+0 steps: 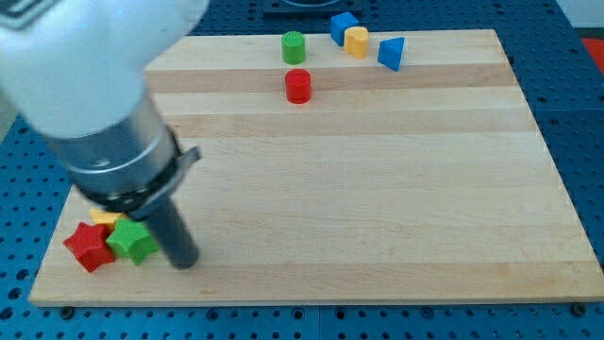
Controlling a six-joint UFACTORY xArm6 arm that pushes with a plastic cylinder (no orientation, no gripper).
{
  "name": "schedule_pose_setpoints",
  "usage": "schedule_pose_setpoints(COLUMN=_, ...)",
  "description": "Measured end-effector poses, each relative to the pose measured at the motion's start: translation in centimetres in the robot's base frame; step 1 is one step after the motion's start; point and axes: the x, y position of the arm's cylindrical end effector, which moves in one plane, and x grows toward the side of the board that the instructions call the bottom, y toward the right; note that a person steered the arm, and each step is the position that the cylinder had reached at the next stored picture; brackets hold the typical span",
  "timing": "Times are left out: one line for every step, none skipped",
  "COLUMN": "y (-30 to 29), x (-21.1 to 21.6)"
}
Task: Slide the red circle towards the green star and yellow hexagon
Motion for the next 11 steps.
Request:
schedule_pose_setpoints(y=4.8, x=-5.8)
schedule_pose_setpoints(y=11.6, x=-12.3)
schedule_pose_setpoints(y=17.7, x=-17.7)
schedule_pose_setpoints(y=20.4, x=-23.5)
schedule_pose_setpoints(y=20.6, x=-28.2)
schedule_pose_setpoints(y=17.4, x=-29.0)
schedule_pose_setpoints(y=12.7, x=-26.6)
schedule_pose_setpoints(y=8.3, x=-23.1)
schedule_pose_setpoints(y=8.1, x=-23.2)
schedule_pose_setpoints(y=8.6, x=-27.1)
schedule_pose_setpoints(y=6.3, x=-26.7)
